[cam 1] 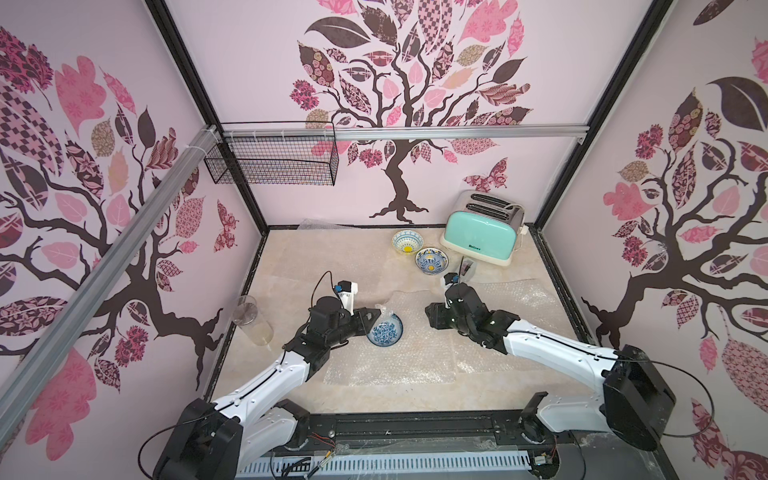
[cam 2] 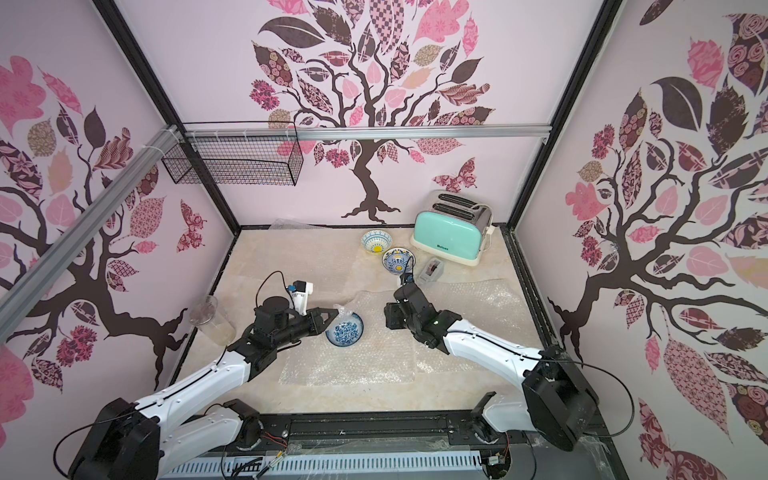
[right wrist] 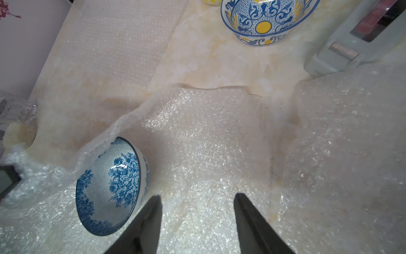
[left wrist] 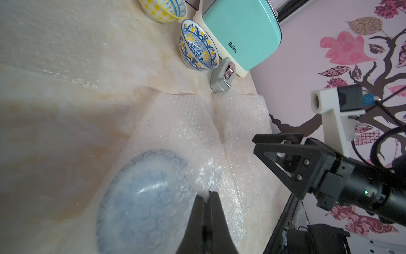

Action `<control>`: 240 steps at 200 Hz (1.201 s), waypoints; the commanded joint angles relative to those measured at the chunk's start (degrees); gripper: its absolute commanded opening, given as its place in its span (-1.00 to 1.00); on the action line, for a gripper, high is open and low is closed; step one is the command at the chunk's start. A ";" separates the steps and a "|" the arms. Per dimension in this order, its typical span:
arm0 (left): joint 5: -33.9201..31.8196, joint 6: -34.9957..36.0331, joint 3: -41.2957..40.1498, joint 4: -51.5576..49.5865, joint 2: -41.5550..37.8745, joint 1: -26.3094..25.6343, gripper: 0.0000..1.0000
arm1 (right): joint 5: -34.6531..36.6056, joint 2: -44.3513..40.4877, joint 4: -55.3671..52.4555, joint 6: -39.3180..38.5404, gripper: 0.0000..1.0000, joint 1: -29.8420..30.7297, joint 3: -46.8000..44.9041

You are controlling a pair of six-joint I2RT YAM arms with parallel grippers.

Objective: Wrap bowls in bubble wrap
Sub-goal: Wrap the bowl in bubble wrap.

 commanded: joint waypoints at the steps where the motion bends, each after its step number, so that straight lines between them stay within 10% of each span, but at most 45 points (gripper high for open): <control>1: 1.80 1.05 -1.06 -2.87 -0.69 -1.16 -1.00 | -3.20 1.82 1.25 -1.08 0.28 -0.39 3.12; 121: 2.82 1.14 -3.97 -1.06 2.80 -8.13 -1.00 | -23.13 17.58 -1.04 -2.23 0.57 -0.30 15.13; 225: 2.85 2.27 -1.90 -2.42 4.40 -8.64 -1.00 | -20.64 26.01 -5.38 -6.90 0.52 3.95 15.74; 240: 2.87 3.03 -0.54 -5.47 2.90 -8.67 -0.75 | -19.25 26.39 -5.89 -7.33 0.51 3.94 15.67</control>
